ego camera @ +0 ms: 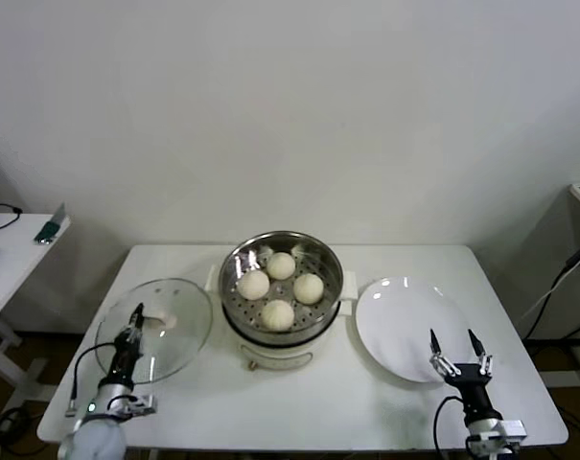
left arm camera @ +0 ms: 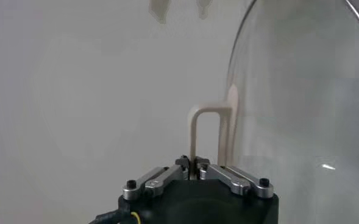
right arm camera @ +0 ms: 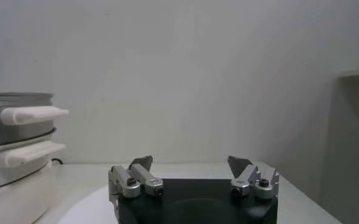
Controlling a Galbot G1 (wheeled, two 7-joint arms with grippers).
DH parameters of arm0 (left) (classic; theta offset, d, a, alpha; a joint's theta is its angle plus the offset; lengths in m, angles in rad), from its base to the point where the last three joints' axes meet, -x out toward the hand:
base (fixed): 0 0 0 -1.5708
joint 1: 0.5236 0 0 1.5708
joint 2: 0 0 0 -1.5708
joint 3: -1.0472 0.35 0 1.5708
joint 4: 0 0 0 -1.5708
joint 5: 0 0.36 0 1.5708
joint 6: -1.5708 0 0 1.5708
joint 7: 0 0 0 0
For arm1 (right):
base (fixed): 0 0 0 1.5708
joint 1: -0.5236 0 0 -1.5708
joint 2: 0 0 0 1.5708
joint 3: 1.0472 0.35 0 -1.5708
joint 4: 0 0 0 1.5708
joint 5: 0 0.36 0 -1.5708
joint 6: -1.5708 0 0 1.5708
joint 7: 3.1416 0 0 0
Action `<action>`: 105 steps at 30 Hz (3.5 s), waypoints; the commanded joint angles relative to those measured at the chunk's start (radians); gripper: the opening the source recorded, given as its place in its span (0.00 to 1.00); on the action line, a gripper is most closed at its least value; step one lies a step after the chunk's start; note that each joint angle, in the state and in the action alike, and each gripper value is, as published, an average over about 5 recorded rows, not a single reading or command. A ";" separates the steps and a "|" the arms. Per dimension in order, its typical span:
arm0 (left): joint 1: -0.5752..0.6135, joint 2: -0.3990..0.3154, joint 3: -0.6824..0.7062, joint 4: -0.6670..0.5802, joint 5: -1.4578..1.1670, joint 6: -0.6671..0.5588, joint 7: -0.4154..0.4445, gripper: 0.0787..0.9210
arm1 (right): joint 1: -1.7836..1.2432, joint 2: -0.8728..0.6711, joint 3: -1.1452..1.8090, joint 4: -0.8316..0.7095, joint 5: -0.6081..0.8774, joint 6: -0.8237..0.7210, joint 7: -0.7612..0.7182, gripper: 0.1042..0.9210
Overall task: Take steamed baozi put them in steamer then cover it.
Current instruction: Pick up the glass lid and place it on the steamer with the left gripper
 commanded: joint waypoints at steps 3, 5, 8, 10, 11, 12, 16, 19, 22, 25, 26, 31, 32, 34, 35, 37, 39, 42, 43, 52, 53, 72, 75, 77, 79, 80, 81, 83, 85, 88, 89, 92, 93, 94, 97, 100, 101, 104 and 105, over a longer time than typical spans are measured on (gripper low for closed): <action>0.053 0.077 -0.008 -0.259 -0.150 0.107 0.098 0.08 | 0.003 0.000 -0.001 -0.002 -0.032 -0.024 0.028 0.88; 0.068 0.114 -0.017 -0.335 -0.183 0.176 0.165 0.08 | 0.003 0.000 -0.002 -0.002 -0.052 -0.037 0.042 0.88; 0.081 0.173 -0.024 -0.449 -0.231 0.310 0.275 0.08 | 0.005 0.002 -0.005 -0.002 -0.075 -0.055 0.057 0.88; 0.078 0.204 -0.022 -0.515 -0.250 0.400 0.331 0.08 | 0.007 0.003 -0.008 -0.005 -0.085 -0.063 0.063 0.88; 0.073 0.217 -0.017 -0.548 -0.254 0.445 0.358 0.08 | 0.009 0.003 -0.009 -0.007 -0.089 -0.064 0.064 0.88; 0.066 0.227 -0.010 -0.578 -0.255 0.486 0.380 0.08 | 0.010 0.004 -0.011 -0.009 -0.093 -0.064 0.065 0.88; 0.024 0.237 0.060 -0.670 -0.231 0.622 0.455 0.08 | 0.017 0.006 -0.015 -0.015 -0.099 -0.062 0.065 0.88; -0.021 0.213 0.148 -0.706 -0.177 0.697 0.498 0.08 | 0.023 0.007 -0.017 -0.023 -0.098 -0.056 0.065 0.88; -0.073 0.167 0.250 -0.716 -0.094 0.745 0.531 0.08 | 0.029 0.007 -0.019 -0.035 -0.096 -0.043 0.062 0.88; -0.124 0.108 0.365 -0.708 -0.004 0.773 0.573 0.08 | 0.034 0.009 -0.023 -0.048 -0.090 -0.025 0.054 0.88; -0.140 0.087 0.401 -0.700 0.023 0.779 0.588 0.08 | 0.034 0.009 -0.024 -0.051 -0.089 -0.019 0.051 0.88; -0.204 -0.026 0.530 -0.631 0.139 0.786 0.625 0.08 | 0.031 0.009 -0.025 -0.062 -0.075 0.004 0.040 0.88; -0.214 -0.046 0.548 -0.619 0.156 0.786 0.628 0.08 | 0.031 0.008 -0.024 -0.065 -0.072 0.007 0.040 0.88; -0.233 -0.086 0.586 -0.596 0.187 0.789 0.636 0.08 | 0.032 0.007 -0.023 -0.073 -0.068 0.013 0.039 0.88; -0.241 -0.104 0.601 -0.585 0.201 0.791 0.638 0.08 | 0.033 0.007 -0.022 -0.076 -0.067 0.015 0.039 0.88; -0.258 -0.136 0.626 -0.566 0.228 0.797 0.643 0.08 | 0.034 0.007 -0.022 -0.081 -0.064 0.020 0.039 0.88; -0.273 -0.169 0.644 -0.545 0.257 0.801 0.649 0.08 | 0.036 0.008 -0.021 -0.082 -0.062 0.023 0.039 0.88; -0.285 -0.226 0.669 -0.509 0.302 0.801 0.654 0.08 | 0.039 0.010 -0.021 -0.081 -0.059 0.026 0.039 0.88; -0.286 -0.247 0.678 -0.495 0.318 0.799 0.653 0.08 | 0.040 0.011 -0.021 -0.081 -0.059 0.027 0.039 0.88; -0.324 -0.363 0.727 -0.363 0.396 0.785 0.628 0.08 | 0.035 0.015 -0.015 -0.083 -0.048 0.039 0.038 0.88; -0.327 -0.366 0.727 -0.348 0.396 0.784 0.623 0.08 | 0.035 0.016 -0.014 -0.084 -0.047 0.041 0.038 0.88; -0.342 -0.314 0.684 -0.251 0.403 0.765 0.581 0.08 | 0.043 0.036 -0.011 -0.096 -0.050 0.059 0.039 0.88; -0.340 -0.301 0.679 -0.251 0.410 0.761 0.580 0.08 | 0.042 0.034 -0.008 -0.095 -0.048 0.061 0.040 0.88; -0.335 -0.295 0.676 -0.252 0.416 0.758 0.581 0.08 | 0.041 0.033 -0.006 -0.096 -0.047 0.062 0.040 0.88; -0.332 -0.292 0.674 -0.255 0.420 0.756 0.583 0.08 | 0.041 0.032 -0.005 -0.096 -0.047 0.063 0.040 0.88; -0.331 -0.291 0.673 -0.256 0.421 0.756 0.584 0.08 | 0.041 0.032 -0.004 -0.096 -0.047 0.063 0.040 0.88; -0.330 -0.292 0.673 -0.257 0.421 0.756 0.585 0.08 | 0.041 0.032 -0.004 -0.097 -0.047 0.064 0.040 0.88; -0.329 -0.294 0.673 -0.256 0.422 0.755 0.585 0.08 | 0.040 0.033 -0.004 -0.097 -0.047 0.066 0.040 0.88; -0.327 -0.298 0.675 -0.254 0.421 0.754 0.584 0.08 | 0.040 0.033 -0.005 -0.098 -0.047 0.068 0.040 0.88; -0.323 -0.304 0.678 -0.251 0.424 0.753 0.581 0.08 | 0.041 0.034 -0.005 -0.100 -0.050 0.073 0.040 0.88; -0.322 -0.306 0.679 -0.250 0.425 0.753 0.580 0.08 | 0.041 0.035 -0.005 -0.100 -0.050 0.075 0.040 0.88; -0.321 -0.308 0.677 -0.245 0.428 0.749 0.577 0.08 | 0.042 0.036 -0.006 -0.102 -0.052 0.081 0.040 0.88; -0.321 -0.308 0.676 -0.242 0.429 0.748 0.576 0.08 | 0.042 0.037 -0.006 -0.102 -0.053 0.082 0.040 0.88; -0.322 -0.308 0.674 -0.239 0.430 0.747 0.575 0.08 | 0.042 0.037 -0.006 -0.103 -0.053 0.083 0.040 0.88; -0.324 -0.305 0.670 -0.233 0.434 0.743 0.569 0.08 | 0.043 0.037 -0.006 -0.104 -0.054 0.083 0.040 0.88; -0.322 -0.303 0.670 -0.233 0.439 0.740 0.566 0.08 | 0.043 0.035 -0.005 -0.103 -0.054 0.079 0.038 0.88; -0.321 -0.303 0.672 -0.235 0.439 0.739 0.566 0.08 | 0.043 0.034 -0.006 -0.102 -0.054 0.076 0.037 0.88; -0.318 -0.301 0.679 -0.249 0.435 0.739 0.567 0.09 | 0.042 0.032 -0.007 -0.098 -0.054 0.055 0.031 0.88; -0.318 -0.300 0.682 -0.257 0.430 0.741 0.567 0.11 | 0.041 0.031 -0.008 -0.095 -0.053 0.045 0.030 0.88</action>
